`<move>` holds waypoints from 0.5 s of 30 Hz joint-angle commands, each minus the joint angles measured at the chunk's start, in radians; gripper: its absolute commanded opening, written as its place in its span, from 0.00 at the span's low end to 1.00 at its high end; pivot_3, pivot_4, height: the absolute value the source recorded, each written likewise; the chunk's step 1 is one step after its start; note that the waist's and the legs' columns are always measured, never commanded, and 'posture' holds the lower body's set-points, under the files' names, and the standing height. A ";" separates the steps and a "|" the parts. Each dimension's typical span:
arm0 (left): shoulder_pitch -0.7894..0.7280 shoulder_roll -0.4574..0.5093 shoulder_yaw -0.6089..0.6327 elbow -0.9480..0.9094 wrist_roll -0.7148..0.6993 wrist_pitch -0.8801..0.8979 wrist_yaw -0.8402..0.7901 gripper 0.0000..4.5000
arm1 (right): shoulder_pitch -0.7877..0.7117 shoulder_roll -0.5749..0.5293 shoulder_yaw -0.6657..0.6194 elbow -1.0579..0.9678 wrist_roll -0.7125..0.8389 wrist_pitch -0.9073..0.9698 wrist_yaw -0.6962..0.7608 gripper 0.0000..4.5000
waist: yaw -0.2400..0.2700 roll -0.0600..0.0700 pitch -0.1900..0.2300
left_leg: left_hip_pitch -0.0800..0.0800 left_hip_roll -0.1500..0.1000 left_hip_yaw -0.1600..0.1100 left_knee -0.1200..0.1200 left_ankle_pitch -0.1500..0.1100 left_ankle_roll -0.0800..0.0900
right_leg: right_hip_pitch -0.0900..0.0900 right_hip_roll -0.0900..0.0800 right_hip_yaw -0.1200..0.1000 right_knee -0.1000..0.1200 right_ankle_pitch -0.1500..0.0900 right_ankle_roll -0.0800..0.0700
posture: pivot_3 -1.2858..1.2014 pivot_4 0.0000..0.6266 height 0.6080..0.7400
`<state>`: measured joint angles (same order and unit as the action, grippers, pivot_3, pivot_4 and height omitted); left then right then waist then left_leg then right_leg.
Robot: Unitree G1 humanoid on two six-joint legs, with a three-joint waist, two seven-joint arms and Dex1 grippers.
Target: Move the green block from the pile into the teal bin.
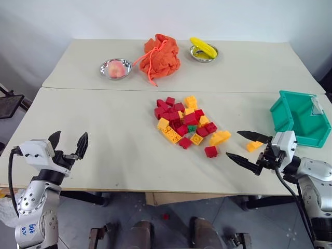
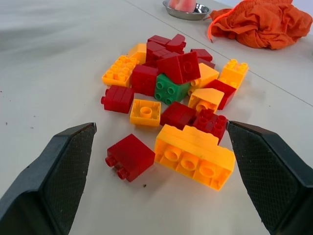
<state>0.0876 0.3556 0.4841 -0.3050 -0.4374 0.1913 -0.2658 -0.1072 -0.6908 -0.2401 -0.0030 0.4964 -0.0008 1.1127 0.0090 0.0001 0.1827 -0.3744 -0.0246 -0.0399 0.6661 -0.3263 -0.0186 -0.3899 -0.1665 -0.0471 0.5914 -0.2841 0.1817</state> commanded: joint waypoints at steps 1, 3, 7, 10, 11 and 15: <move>-0.015 0.020 -0.010 -0.033 0.004 -0.003 -0.009 1.00 | -0.008 0.008 -0.001 -0.017 0.003 -0.015 0.000 0.99 | 0.003 0.000 0.000 | 0.000 0.000 0.000 0.000 0.000 0.000 | 0.000 0.000 0.000 0.000 0.000 0.000 | 0.52 0.24 1.00; -0.015 0.045 -0.036 -0.040 -0.009 -0.021 -0.078 1.00 | -0.011 0.009 0.001 -0.020 0.003 -0.010 -0.002 0.99 | 0.006 0.000 0.000 | 0.000 0.000 0.000 0.000 0.000 0.000 | 0.000 0.000 0.000 0.000 0.000 0.000 | 0.52 0.24 1.00; 0.026 0.189 -0.160 -0.079 -0.017 -0.077 -0.380 1.00 | -0.004 -0.047 0.045 -0.076 0.049 0.065 0.104 0.90 | 0.007 0.000 0.000 | 0.000 0.000 0.000 0.000 0.000 0.000 | 0.000 0.000 0.000 0.000 0.000 0.000 | 0.52 0.24 1.00; 0.035 0.256 -0.192 -0.101 -0.091 -0.054 -0.523 1.00 | -0.006 -0.088 0.094 -0.131 0.042 0.112 0.153 0.72 | 0.007 0.000 0.000 | 0.000 0.001 0.001 0.000 0.000 0.000 | 0.000 0.000 0.000 -0.001 0.000 -0.001 | 0.52 0.24 1.00; 0.037 0.284 -0.210 -0.101 -0.094 -0.057 -0.576 1.00 | -0.017 -0.092 0.127 -0.149 0.028 0.122 0.161 0.64 | 0.008 0.000 0.000 | 0.000 0.001 0.001 0.000 0.000 0.000 | 0.000 0.001 0.000 -0.001 0.000 -0.001 | 0.52 0.24 1.00; 0.022 0.316 -0.238 -0.066 -0.075 -0.103 -0.663 1.00 | -0.093 -0.044 0.235 -0.203 -0.001 0.181 0.119 0.34 | -0.003 0.000 0.000 | 0.000 0.002 0.001 0.000 0.000 0.000 | 0.000 0.002 0.000 -0.001 0.000 -0.002 | 0.52 0.24 1.00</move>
<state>0.1187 0.6610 0.2475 -0.3728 -0.5065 0.1169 -0.9003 -0.1708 -0.7549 -0.0334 -0.1544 0.4944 0.1593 1.2507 0.0058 0.0005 0.1828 -0.3739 -0.0223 -0.0392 0.6656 -0.3266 -0.0187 -0.3904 -0.1647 -0.0472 0.5909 -0.2842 0.1797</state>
